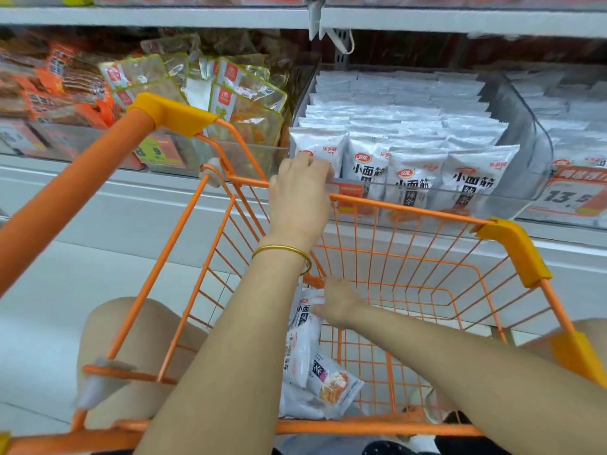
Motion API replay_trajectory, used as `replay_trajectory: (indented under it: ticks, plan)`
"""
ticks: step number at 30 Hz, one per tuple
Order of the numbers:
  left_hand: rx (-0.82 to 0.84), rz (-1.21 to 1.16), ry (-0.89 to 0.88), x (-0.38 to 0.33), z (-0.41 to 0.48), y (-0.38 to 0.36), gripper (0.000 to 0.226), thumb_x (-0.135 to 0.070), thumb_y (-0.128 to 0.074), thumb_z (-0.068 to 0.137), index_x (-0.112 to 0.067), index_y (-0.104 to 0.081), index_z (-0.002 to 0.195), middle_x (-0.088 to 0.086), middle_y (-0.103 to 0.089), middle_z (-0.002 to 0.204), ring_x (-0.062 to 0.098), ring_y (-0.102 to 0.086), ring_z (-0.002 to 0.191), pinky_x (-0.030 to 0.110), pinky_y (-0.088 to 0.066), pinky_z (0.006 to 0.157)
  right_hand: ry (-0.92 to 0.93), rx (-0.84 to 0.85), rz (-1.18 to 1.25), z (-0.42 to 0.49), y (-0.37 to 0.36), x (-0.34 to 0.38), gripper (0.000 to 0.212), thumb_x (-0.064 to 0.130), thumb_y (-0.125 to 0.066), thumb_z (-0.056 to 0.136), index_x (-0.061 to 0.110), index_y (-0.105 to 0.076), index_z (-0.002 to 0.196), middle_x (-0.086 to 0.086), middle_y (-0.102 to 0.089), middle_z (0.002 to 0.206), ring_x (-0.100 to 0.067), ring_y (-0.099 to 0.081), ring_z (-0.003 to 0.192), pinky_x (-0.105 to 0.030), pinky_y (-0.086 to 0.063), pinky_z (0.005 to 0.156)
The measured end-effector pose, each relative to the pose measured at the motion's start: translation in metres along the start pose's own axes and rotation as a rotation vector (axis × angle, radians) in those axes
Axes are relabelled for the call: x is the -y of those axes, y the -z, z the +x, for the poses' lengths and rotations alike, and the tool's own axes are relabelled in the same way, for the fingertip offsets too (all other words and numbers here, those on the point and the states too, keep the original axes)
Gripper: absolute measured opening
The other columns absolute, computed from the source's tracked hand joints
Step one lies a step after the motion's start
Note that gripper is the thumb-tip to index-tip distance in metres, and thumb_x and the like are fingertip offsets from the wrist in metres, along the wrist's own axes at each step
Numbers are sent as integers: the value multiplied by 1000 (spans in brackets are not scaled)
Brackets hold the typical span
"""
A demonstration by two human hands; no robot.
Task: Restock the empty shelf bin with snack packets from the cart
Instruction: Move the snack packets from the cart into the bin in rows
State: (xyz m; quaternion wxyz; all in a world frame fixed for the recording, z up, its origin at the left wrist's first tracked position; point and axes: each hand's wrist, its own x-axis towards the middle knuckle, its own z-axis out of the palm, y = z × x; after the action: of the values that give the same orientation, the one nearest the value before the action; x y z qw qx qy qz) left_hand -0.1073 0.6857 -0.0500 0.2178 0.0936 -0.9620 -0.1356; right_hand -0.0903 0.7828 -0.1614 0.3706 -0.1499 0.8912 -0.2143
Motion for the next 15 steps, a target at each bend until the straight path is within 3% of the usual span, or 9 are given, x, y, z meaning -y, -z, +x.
replay_trajectory:
  ticks: [2, 4, 7, 9, 11, 15]
  plan:
    - [4, -56, 13, 1, 1, 1, 35, -1, -47, 88, -16, -62, 117, 6, -53, 116, 28, -44, 109, 37, -37, 89, -63, 39, 196, -1, -11, 0, 66, 22, -59, 92, 7, -21, 143, -15, -35, 142, -30, -56, 107, -32, -53, 74]
    - [5, -90, 24, 2, 3, 2, 34, -2, -48, 88, -16, -62, 116, 7, -54, 115, 28, -44, 111, 37, -38, 91, -136, 104, 455, -3, -19, -2, 64, 10, -61, 90, 9, -22, 140, -15, -44, 134, -33, -57, 111, -41, -54, 85]
    - [2, -128, 26, 2, 3, 3, 34, -2, -48, 88, -16, -62, 116, 8, -54, 117, 28, -43, 112, 38, -38, 94, -184, 74, 640, -2, -24, -5, 71, -4, -58, 88, 18, -19, 143, -17, -55, 118, -32, -59, 102, -42, -53, 82]
    - [-16, -155, 31, 1, 3, 4, 33, -3, -48, 89, -16, -62, 116, 7, -55, 117, 28, -44, 113, 39, -38, 95, -231, 17, 726, 1, -21, -3, 62, -6, -50, 91, 15, -24, 142, -17, -57, 113, -31, -59, 96, -45, -53, 81]
    - [-51, -177, 39, 1, 3, 4, 31, -6, -49, 90, -17, -62, 115, 7, -56, 115, 27, -44, 112, 38, -38, 95, -248, 42, 658, 0, -9, 0, 48, -7, -46, 92, 8, -38, 137, -14, -61, 115, -29, -61, 96, -43, -54, 85]
    - [-153, -238, 29, -1, 5, 6, 29, -5, -52, 87, -14, -63, 113, 8, -57, 108, 28, -47, 106, 37, -40, 90, -109, 146, 259, -20, 38, 3, 39, -14, -48, 87, -1, -51, 124, -22, -61, 119, -35, -62, 107, -47, -54, 87]
